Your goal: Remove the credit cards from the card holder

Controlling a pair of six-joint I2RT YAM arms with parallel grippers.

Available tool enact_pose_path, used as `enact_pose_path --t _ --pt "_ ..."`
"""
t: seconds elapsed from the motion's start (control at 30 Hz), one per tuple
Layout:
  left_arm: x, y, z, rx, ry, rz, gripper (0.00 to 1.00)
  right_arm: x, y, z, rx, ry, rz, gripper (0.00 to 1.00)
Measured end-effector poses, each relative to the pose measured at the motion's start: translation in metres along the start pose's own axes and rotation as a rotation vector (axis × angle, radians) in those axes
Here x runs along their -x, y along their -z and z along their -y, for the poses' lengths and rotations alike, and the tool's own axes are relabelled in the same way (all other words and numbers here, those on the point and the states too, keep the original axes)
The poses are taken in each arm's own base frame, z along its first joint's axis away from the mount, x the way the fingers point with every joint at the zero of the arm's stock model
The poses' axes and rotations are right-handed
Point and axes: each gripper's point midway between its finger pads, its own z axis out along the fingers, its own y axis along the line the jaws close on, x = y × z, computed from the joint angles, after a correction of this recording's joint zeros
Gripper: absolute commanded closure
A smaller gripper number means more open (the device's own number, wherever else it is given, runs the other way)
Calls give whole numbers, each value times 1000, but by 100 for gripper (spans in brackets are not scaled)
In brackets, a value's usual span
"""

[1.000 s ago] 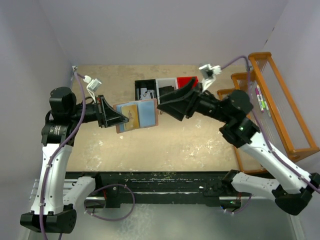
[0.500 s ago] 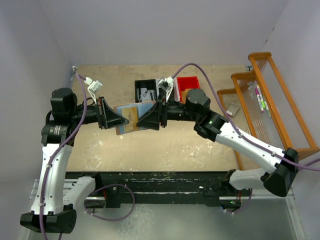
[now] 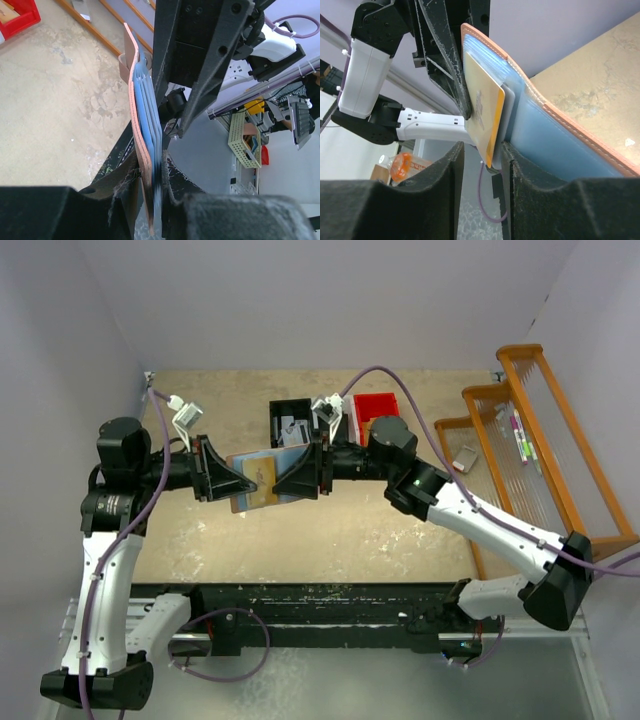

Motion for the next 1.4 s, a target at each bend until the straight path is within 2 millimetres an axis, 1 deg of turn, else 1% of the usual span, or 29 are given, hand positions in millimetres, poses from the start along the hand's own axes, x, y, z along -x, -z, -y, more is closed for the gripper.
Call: enact_pose_path --t 0.1,0.23,0.43,0.6,0.7,0.9,1.07,1.17,1.3,1.33,1.4 --pt "0 0 1 -1 -4 3 90 -1 -2 -1 19 -7 -7 70" --pt "1 1 2 2 -8 9 87 -1 -4 2 32 -16 -5 79" --pt "1 2 -2 24 -9 20 81 -2 -8 9 25 -39 -9 84" --pt "1 2 -5 43 -2 25 71 -5 -12 15 15 -55 -13 89" --pt "-1 2 -3 26 -7 22 69 -7 -13 14 23 -67 -13 91" --pt "-4 3 4 -15 -17 24 69 -12 -12 9 80 -92 1 90" --pt "-3 3 11 -48 -26 20 65 -12 -10 0 140 -106 20 95" --pt "-3 4 19 -87 -38 16 66 -14 -9 -8 185 -110 25 97" --pt "-4 6 30 -133 -52 11 77 -17 -7 -18 236 -112 19 99" --pt "-3 6 32 -138 -61 13 80 -17 -5 -21 250 -110 18 98" --pt "-2 7 34 -146 -66 15 84 -17 -1 -30 276 -98 15 89"
